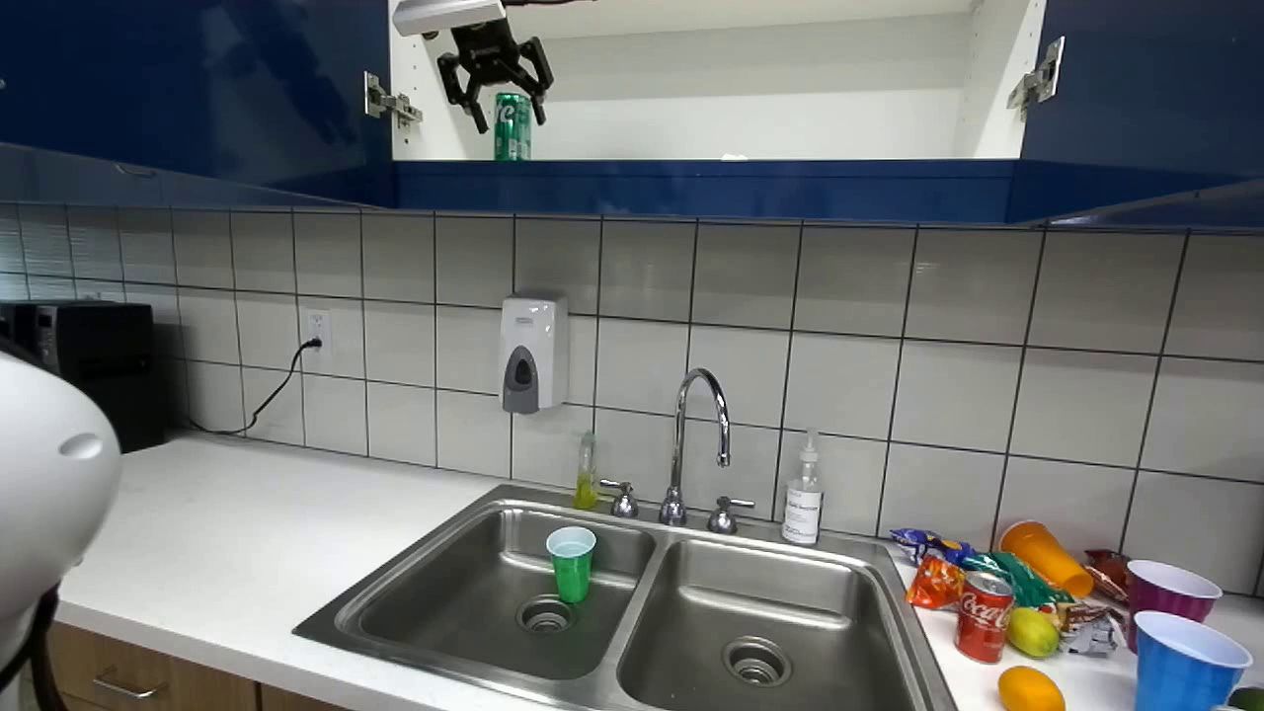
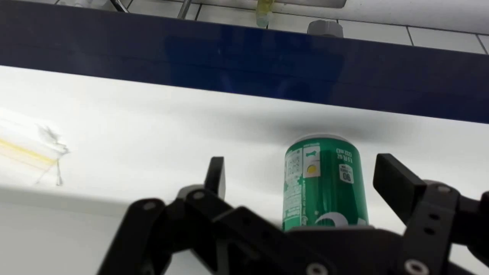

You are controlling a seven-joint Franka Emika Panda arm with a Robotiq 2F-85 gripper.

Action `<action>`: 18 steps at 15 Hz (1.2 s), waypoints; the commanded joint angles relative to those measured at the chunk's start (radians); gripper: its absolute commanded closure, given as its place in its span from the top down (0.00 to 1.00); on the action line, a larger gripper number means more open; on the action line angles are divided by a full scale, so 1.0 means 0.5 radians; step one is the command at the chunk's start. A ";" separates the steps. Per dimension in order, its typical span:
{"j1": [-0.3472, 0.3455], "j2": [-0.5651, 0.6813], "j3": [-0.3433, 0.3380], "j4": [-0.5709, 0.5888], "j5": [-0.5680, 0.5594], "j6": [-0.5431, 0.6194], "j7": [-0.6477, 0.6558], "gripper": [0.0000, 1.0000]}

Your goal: Put the green can in the sink.

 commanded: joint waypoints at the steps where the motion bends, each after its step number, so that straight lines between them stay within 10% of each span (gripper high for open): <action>1: 0.006 0.034 0.003 0.045 -0.025 0.028 -0.022 1.00; 18: 0.043 0.163 0.020 0.191 -0.081 0.045 0.006 1.00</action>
